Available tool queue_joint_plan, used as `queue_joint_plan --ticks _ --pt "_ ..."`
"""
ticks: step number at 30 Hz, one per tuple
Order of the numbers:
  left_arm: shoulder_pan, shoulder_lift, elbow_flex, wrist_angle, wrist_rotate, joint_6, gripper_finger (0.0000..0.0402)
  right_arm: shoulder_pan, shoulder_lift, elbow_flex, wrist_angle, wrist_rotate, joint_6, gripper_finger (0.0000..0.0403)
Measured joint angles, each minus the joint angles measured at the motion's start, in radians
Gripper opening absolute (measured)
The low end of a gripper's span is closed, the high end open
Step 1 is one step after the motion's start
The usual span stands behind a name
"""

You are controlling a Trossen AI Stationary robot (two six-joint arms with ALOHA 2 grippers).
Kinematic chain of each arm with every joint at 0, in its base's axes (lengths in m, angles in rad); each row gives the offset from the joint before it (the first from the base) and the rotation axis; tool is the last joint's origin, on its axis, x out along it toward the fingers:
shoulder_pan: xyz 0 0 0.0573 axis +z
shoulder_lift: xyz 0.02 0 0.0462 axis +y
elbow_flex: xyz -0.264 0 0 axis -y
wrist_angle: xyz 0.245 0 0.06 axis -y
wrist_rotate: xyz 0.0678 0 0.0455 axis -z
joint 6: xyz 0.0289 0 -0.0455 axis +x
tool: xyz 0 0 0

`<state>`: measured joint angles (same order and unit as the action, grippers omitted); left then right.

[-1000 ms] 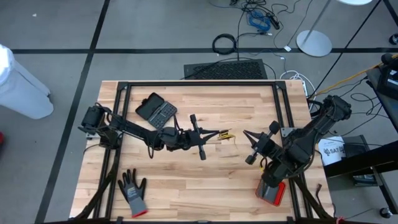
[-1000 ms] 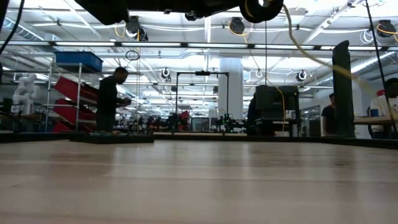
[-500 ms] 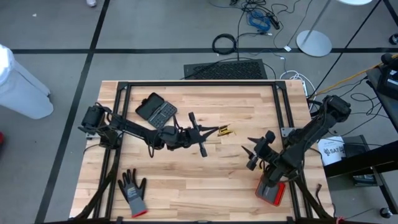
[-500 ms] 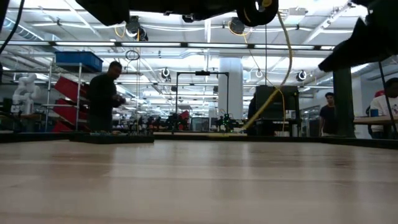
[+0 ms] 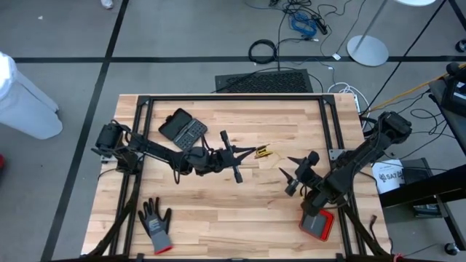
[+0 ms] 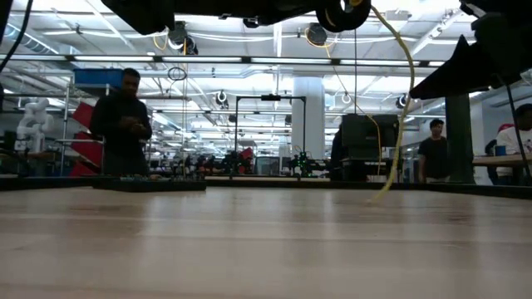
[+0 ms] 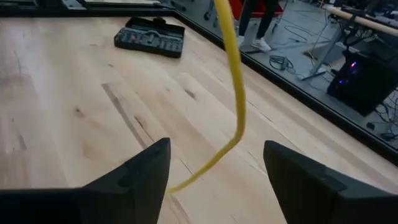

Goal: Coil cords
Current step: Coil the yellow wire onto the spool

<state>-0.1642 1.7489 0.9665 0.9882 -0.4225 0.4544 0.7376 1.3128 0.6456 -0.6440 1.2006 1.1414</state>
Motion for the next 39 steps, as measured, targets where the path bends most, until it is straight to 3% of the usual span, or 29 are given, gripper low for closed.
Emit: queue_joint_plan --ticks 7,17,28,39 --pt "0.000 -0.001 0.000 0.001 0.000 0.000 0.0002 -0.025 0.000 0.000 0.023 -0.002 -0.009 0.0213" --pt "0.000 -0.001 0.000 0.024 0.008 -0.001 0.0002 -0.060 0.000 -0.003 0.032 -0.001 -0.055 0.0216" --pt "0.000 -0.001 0.000 0.027 0.018 -0.001 0.0002 -0.069 0.000 -0.160 0.284 0.005 -0.144 0.0203" --pt "0.000 -0.001 0.000 0.029 0.027 -0.001 0.0002 -0.079 0.000 -0.176 0.422 0.051 -0.250 0.0194"
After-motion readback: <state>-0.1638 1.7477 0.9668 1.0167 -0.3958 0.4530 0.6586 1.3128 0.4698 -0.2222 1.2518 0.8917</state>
